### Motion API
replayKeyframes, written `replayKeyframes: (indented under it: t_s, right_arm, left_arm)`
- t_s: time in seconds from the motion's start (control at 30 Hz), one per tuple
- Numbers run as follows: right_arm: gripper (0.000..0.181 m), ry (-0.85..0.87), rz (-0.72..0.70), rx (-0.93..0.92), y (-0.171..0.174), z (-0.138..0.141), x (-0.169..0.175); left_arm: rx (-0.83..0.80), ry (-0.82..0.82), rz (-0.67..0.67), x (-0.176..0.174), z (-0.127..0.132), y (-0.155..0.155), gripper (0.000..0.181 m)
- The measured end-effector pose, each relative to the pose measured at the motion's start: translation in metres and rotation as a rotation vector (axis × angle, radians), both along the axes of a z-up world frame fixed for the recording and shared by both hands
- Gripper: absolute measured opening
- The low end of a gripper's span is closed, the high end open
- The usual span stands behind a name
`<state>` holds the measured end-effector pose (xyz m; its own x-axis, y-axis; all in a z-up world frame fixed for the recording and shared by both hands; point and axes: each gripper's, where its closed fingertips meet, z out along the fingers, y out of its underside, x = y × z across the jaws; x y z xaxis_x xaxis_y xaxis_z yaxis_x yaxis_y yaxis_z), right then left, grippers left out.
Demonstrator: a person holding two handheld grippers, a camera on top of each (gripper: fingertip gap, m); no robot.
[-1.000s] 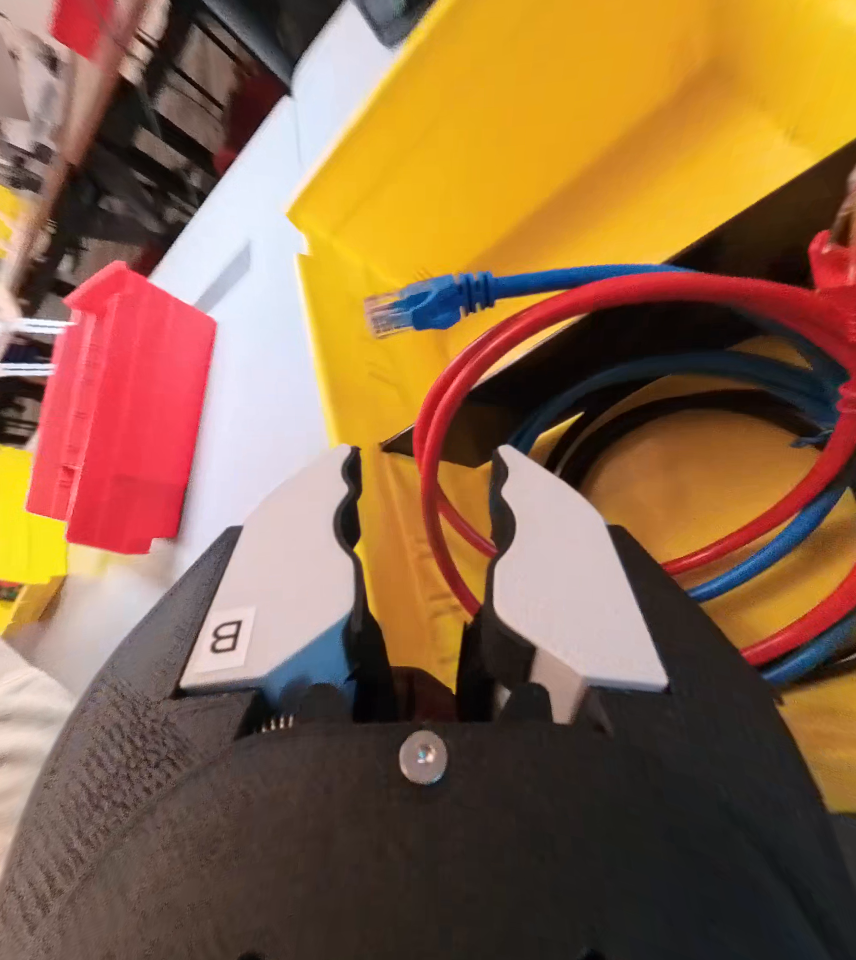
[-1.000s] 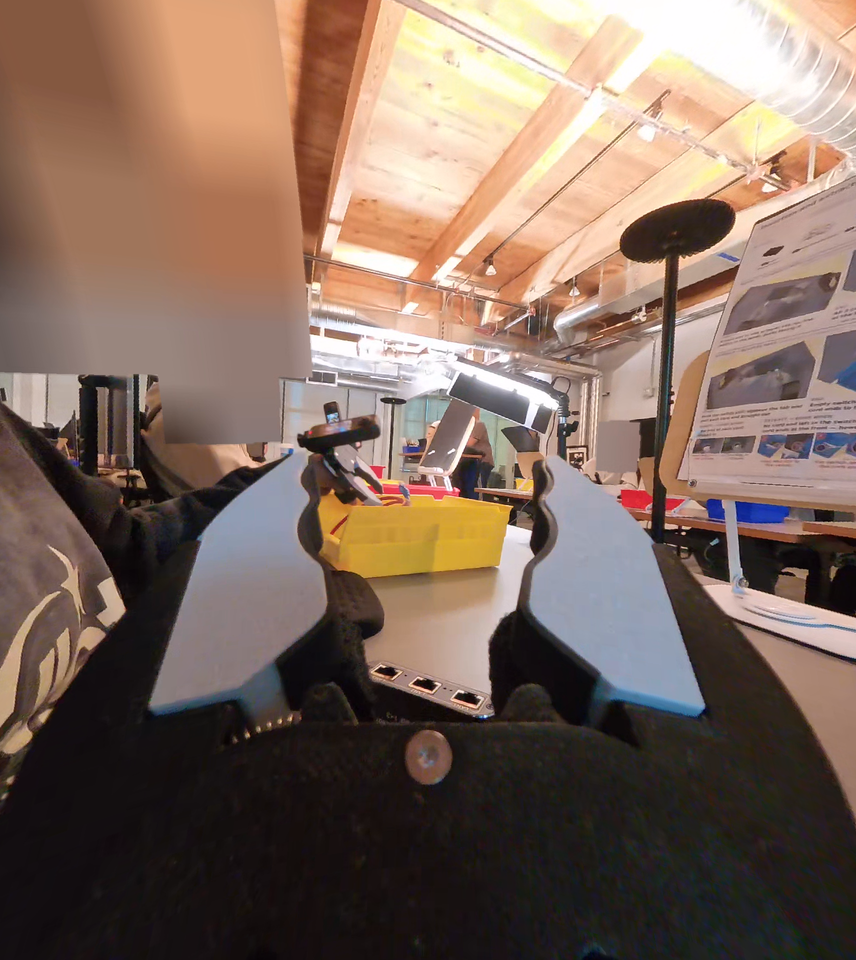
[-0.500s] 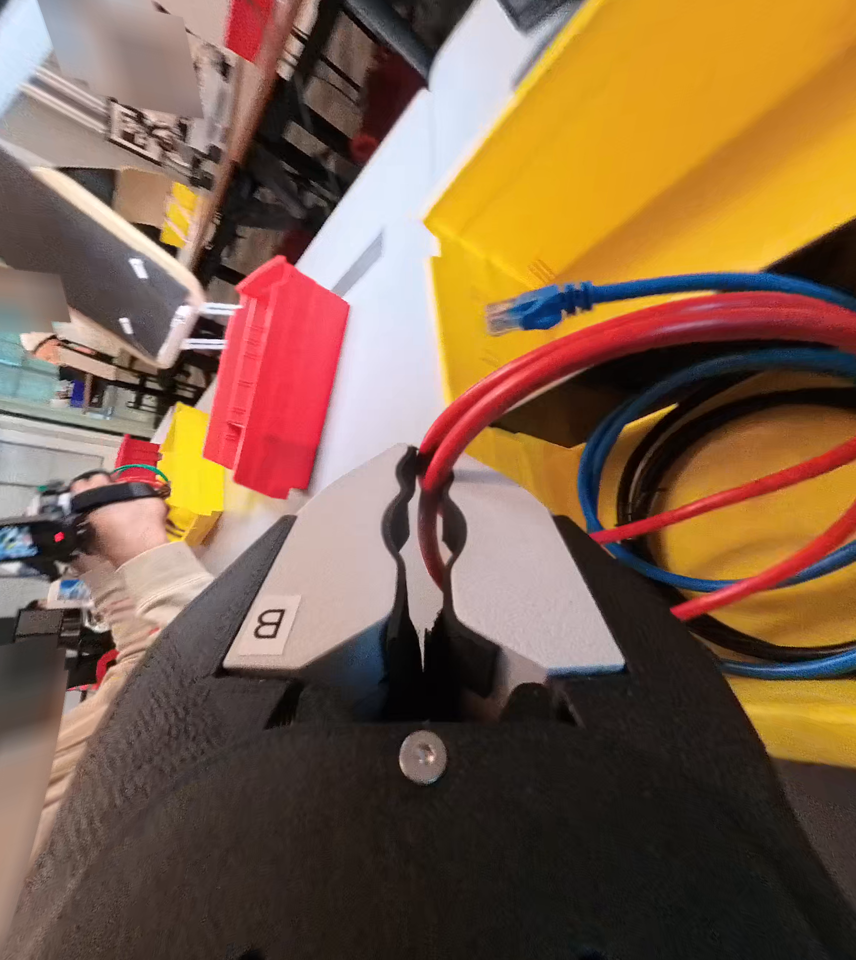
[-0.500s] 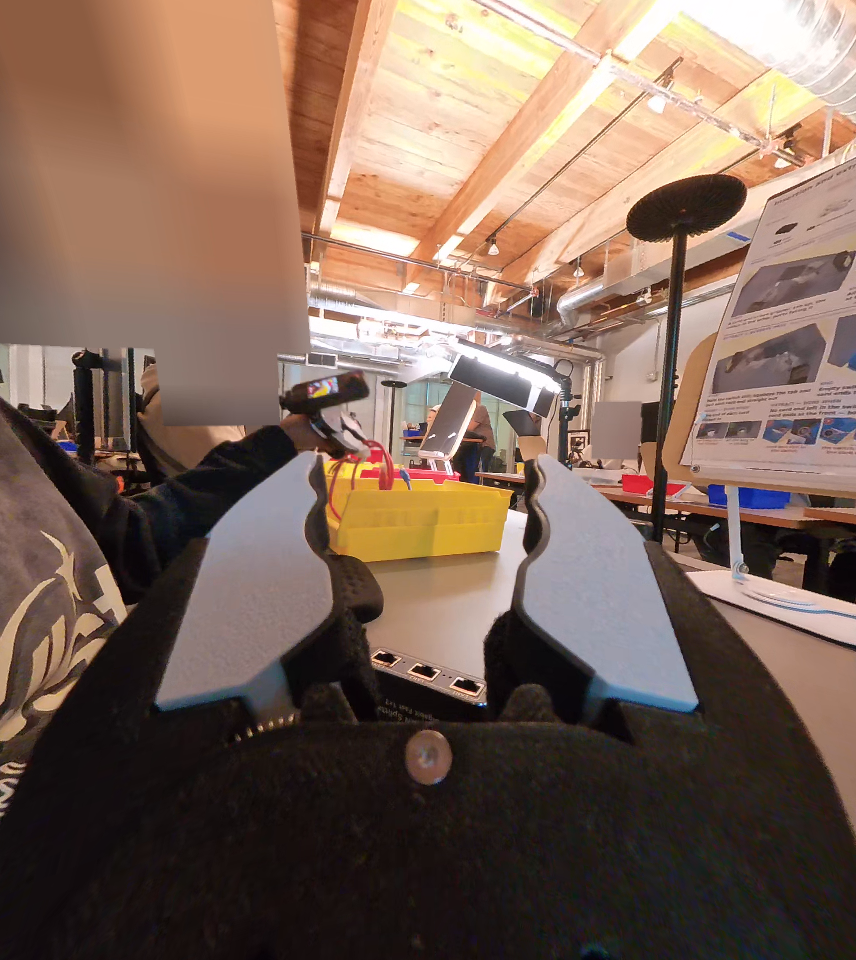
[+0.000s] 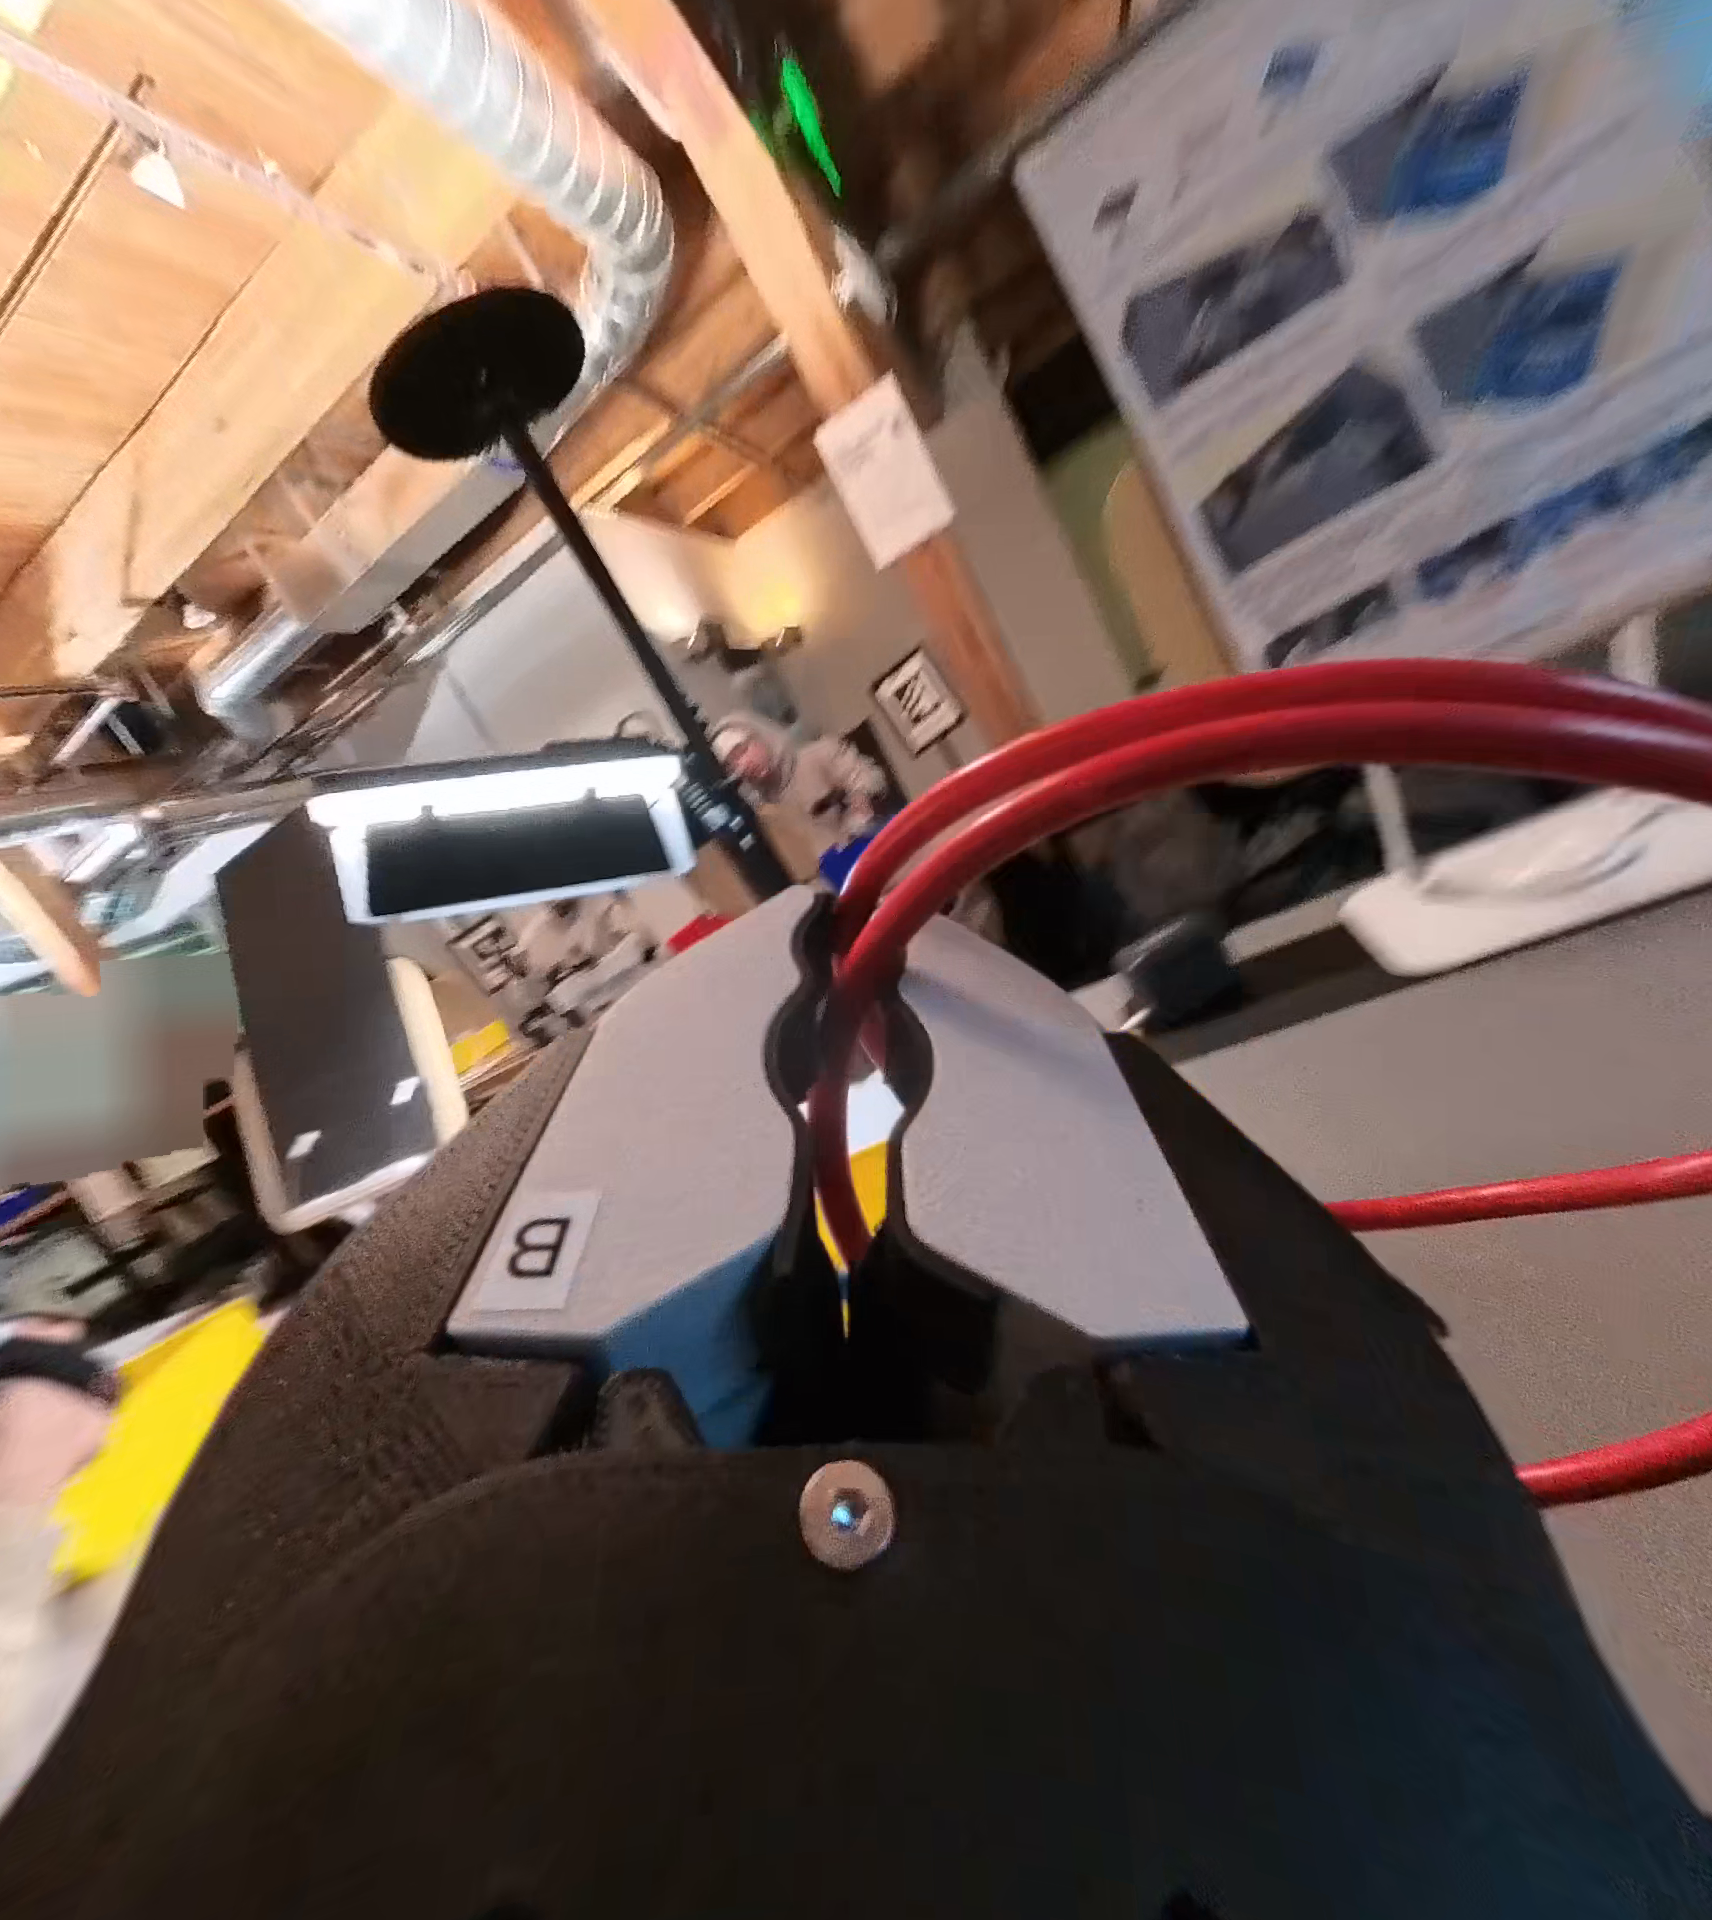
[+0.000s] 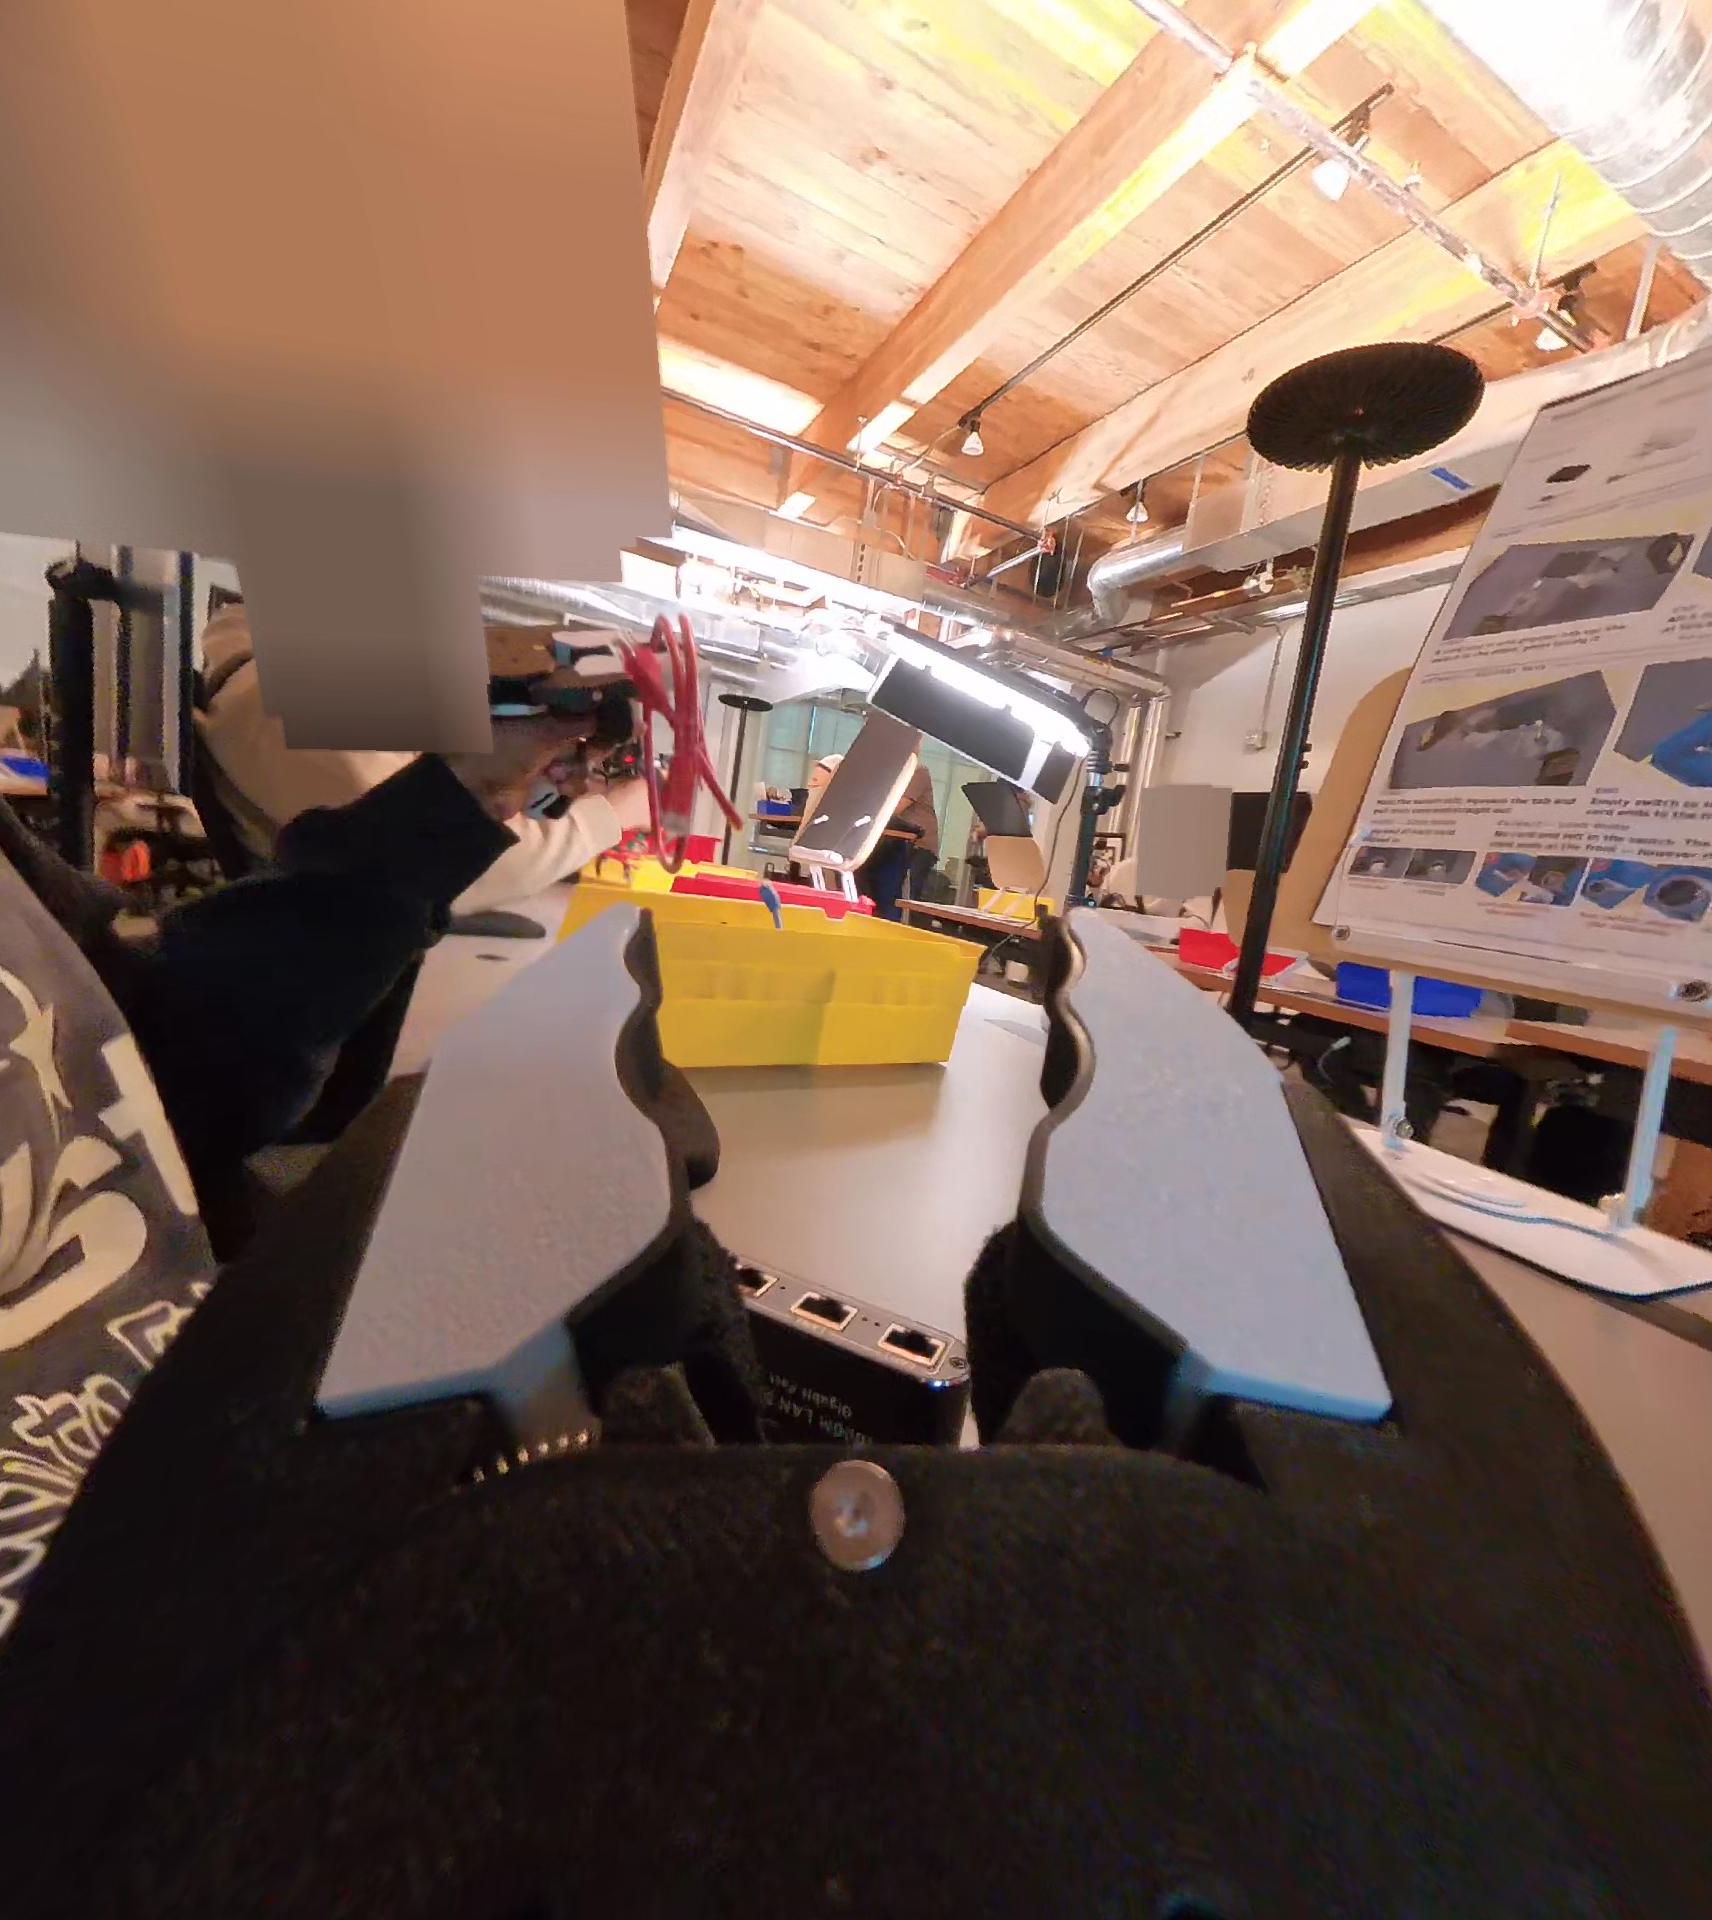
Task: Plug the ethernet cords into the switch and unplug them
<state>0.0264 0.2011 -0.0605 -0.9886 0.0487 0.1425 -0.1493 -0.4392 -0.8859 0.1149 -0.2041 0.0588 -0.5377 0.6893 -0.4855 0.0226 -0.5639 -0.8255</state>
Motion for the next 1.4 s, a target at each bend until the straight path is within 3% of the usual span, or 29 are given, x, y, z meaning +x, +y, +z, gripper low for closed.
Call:
replayKeyframes:
  t_s: [0.13, 0.27, 0.37, 0.47, 0.63, 0.8, 0.9, 1.03, 1.17, 1.27, 1.4]
  right_arm:
    - [0.07, 0.075, -0.059, 0.026, -0.005, -0.002, 0.005]
    - [0.059, 0.21, -0.246, 0.047, -0.025, 0.005, 0.019]
    - [0.051, 0.23, -0.128, 0.061, -0.059, 0.005, 0.073]
    - [0.051, 0.066, 0.07, 0.151, -0.1, -0.009, 0.113]
    - [0.05, -0.195, 0.168, 0.224, -0.147, -0.014, 0.108]
    - [0.019, -0.129, 0.188, 0.275, -0.163, -0.01, 0.11]
    - [0.013, -0.071, 0.143, 0.243, -0.159, -0.006, 0.107]
    - [0.012, 0.132, -0.035, 0.185, -0.148, 0.01, 0.094]
    - [0.012, 0.445, -0.325, 0.145, -0.133, 0.033, 0.078]
    - [0.012, 0.627, -0.561, 0.145, -0.119, 0.049, 0.055]
    - [0.012, 0.806, -0.83, 0.182, -0.106, 0.059, 0.028]
  left_arm:
    - [0.132, 0.139, -0.18, -0.01, -0.03, 0.055, 0.006]
    - [0.191, 0.222, -0.273, -0.016, -0.052, 0.086, 0.007]
    - [0.227, 0.213, -0.334, -0.028, -0.055, 0.101, 0.007]
    - [0.252, 0.26, -0.362, -0.027, -0.055, 0.109, 0.007]
    - [0.269, 0.31, -0.405, -0.025, -0.054, 0.119, 0.007]
    - [0.27, 0.296, -0.428, -0.031, -0.061, 0.124, 0.007]
    - [0.282, 0.289, -0.452, -0.033, -0.064, 0.126, 0.007]
    - [0.32, 0.315, -0.607, -0.032, -0.06, 0.139, 0.018]
    - [0.382, 0.298, -0.784, -0.033, -0.062, 0.153, 0.027]
    - [0.432, 0.153, -0.955, -0.041, -0.076, 0.177, 0.031]
    - [0.609, -0.1, -1.301, -0.042, -0.1, 0.236, 0.045]
